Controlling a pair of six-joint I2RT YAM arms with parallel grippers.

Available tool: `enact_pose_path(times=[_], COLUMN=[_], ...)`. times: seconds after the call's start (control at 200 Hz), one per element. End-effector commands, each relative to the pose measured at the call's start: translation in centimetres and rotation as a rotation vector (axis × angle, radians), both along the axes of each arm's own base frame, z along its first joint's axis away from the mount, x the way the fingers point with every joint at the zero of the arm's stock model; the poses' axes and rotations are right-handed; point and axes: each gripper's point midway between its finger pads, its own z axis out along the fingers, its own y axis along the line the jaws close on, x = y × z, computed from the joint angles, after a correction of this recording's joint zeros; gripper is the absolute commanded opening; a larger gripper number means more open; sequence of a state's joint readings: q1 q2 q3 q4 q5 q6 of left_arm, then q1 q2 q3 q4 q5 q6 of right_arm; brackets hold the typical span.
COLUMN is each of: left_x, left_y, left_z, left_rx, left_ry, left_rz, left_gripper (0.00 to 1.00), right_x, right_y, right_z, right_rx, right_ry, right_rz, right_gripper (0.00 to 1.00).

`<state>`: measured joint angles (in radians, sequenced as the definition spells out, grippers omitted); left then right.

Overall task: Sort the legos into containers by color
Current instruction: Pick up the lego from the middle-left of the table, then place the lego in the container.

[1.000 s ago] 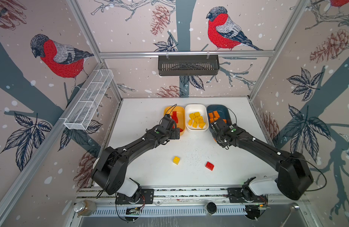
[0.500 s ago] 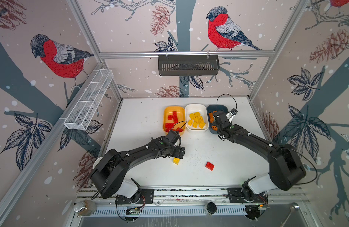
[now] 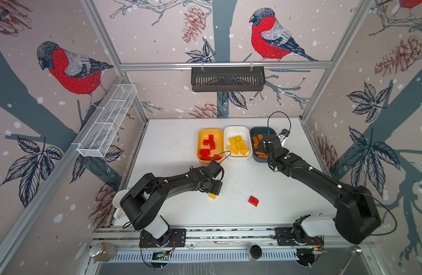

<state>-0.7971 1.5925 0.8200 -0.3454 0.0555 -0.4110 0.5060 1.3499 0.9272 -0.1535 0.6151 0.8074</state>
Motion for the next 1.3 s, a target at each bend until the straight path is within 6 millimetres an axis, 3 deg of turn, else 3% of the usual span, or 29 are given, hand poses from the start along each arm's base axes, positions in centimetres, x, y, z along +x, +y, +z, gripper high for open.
enact_pose_path(times=[0.0, 0.13, 0.26, 0.4, 0.515, 0.68, 0.845, 1.01, 1.176, 1.296], left_x=[-1.0, -1.5, -2.0, -3.6, -4.8, -4.0, -0.3, 8.2, 16.4, 20.2], left_y=[0.5, 0.3, 0.9, 1.8, 2.6, 0.7, -2.4, -7.9, -9.6, -11.4], left_z=[-1.1, -1.1, -0.4, -0.4, -1.3, -1.0, 2.7, 9.3, 11.3, 11.8], left_rx=[0.039, 0.046, 0.061, 0.093, 0.16, 0.118, 0.051, -0.129, -0.128, -0.128], left_ry=[0.052, 0.074, 0.083, 0.121, 0.129, 0.117, 0.001, -0.185, -0.332, -0.377], left_rz=[-0.02, -0.048, -0.042, -0.014, -0.019, -0.033, -0.038, 0.011, 0.127, 0.139], left_gripper=[0.51, 0.47, 0.63, 0.66, 0.59, 0.35, 0.29, 0.28, 0.28, 0.34], right_x=[-0.7, -2.0, -3.1, -3.7, -3.9, -3.7, -4.5, -6.0, -7.3, -8.5], right_y=[-0.6, -1.5, -2.1, -2.9, -3.7, -3.5, -0.5, 1.2, 1.5, 1.6], right_z=[0.9, 1.5, 1.4, 1.4, 1.7, 2.4, 1.6, 0.5, -0.7, -2.2], right_rx=[-0.068, -0.097, -0.099, -0.105, -0.118, -0.113, -0.127, -0.056, 0.003, 0.027], right_ry=[-0.011, -0.027, -0.036, -0.052, -0.068, -0.072, -0.027, -0.057, -0.063, -0.022], right_rz=[0.022, 0.03, 0.049, 0.025, -0.008, 0.038, 0.289, 0.413, 0.442, 0.47], right_gripper=[0.99, 1.0, 1.0, 1.0, 1.0, 0.99, 0.99, 1.0, 0.99, 0.99])
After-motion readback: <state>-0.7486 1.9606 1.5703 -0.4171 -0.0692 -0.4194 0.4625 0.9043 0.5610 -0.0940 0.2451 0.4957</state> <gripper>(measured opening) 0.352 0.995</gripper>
